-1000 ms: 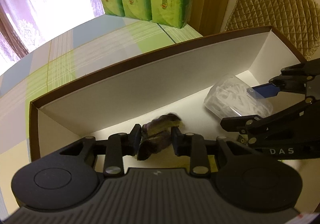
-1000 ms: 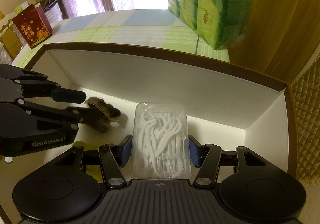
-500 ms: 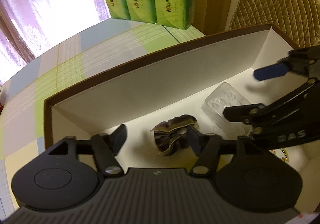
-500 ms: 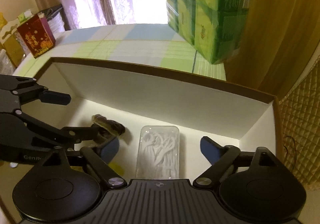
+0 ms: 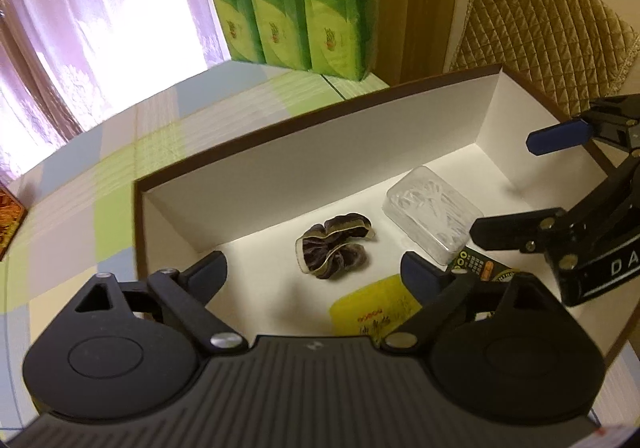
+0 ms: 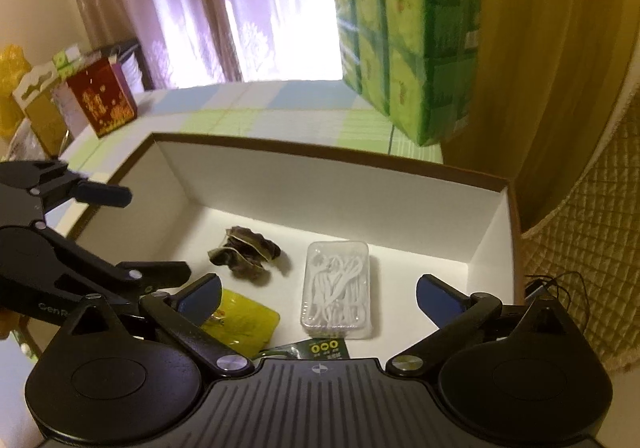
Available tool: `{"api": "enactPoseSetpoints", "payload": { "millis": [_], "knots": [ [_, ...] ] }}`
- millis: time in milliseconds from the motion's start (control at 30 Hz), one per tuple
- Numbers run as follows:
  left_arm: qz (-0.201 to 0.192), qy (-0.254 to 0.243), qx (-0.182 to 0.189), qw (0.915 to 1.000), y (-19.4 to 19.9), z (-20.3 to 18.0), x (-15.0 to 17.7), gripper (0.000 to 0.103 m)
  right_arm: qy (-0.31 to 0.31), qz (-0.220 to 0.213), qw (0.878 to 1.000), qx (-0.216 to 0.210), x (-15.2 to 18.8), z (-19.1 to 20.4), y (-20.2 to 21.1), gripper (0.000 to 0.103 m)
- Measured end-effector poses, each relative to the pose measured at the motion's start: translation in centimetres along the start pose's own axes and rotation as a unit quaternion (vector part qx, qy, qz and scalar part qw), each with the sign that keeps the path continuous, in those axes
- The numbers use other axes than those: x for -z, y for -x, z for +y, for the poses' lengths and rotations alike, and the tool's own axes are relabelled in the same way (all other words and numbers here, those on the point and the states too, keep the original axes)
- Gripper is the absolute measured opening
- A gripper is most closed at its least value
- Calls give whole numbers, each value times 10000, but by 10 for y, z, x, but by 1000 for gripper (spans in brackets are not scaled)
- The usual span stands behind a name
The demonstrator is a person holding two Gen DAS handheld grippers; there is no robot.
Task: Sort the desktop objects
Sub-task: 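Open the left gripper dropping the hair tie while the right gripper releases the floss box into the box, then withdraw both tools from the box toward the table items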
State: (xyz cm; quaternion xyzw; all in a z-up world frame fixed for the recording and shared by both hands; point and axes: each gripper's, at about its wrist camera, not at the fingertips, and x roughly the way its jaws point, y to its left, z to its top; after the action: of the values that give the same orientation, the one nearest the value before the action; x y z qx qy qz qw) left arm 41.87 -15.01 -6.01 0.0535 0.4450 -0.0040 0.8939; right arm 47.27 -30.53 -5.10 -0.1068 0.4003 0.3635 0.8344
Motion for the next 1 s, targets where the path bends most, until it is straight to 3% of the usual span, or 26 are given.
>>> {"api": "enactPoseSetpoints", "payload": {
  "millis": [200,533,1000],
  "knots": [
    [-201,149,-110,9996,32,-1,9,97,-129,-97,9995,273,14,12,20,101],
    [-294,545,-207,9979,79,-1,26,99,-171,-202,9990,359,34,31,54,101],
    [-496,605,-165,9968,135,-9,59,99,-124,-381,9986,337,57,68,91,101]
  ]
}}
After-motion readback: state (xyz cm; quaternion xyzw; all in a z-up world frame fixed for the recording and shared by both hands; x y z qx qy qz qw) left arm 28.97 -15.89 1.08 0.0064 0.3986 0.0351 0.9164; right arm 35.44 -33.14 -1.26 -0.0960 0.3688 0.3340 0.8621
